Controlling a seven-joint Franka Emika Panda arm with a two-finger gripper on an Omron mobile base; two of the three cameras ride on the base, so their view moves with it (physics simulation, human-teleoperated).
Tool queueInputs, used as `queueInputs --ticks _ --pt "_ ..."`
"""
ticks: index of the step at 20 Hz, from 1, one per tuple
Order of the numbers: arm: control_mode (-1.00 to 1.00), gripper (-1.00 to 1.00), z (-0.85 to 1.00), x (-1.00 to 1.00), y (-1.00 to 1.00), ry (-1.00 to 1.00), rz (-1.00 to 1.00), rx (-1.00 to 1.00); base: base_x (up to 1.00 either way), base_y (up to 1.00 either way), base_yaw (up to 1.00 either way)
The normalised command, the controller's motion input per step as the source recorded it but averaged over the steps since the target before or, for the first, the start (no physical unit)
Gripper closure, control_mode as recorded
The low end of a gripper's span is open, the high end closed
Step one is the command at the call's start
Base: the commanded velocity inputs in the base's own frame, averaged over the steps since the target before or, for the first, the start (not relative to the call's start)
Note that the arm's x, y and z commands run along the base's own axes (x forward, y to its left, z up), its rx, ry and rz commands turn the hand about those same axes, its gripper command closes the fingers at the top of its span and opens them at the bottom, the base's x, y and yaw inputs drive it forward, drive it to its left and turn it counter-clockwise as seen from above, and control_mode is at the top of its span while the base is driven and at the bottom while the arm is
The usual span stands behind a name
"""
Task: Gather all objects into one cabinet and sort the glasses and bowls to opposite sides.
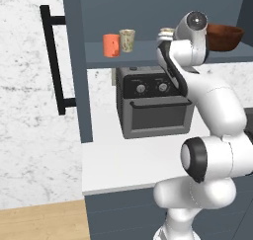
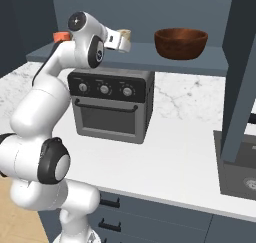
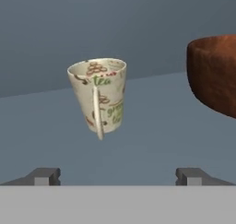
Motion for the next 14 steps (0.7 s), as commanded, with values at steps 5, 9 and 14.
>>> queueInputs --ticks 5,9,14 --pt "-1.00 -1.00 0.00 0.29 0.00 0.00 0.00 0.02 0.00 0.00 0.00" --pt "-1.00 -1.00 0.00 0.24 0.00 0.00 0.00 0.03 0.00 0.00 0.00" --pt "-1.00 -1.00 0.00 0.27 0.00 0.00 0.00 0.03 0.00 0.00 0.00"
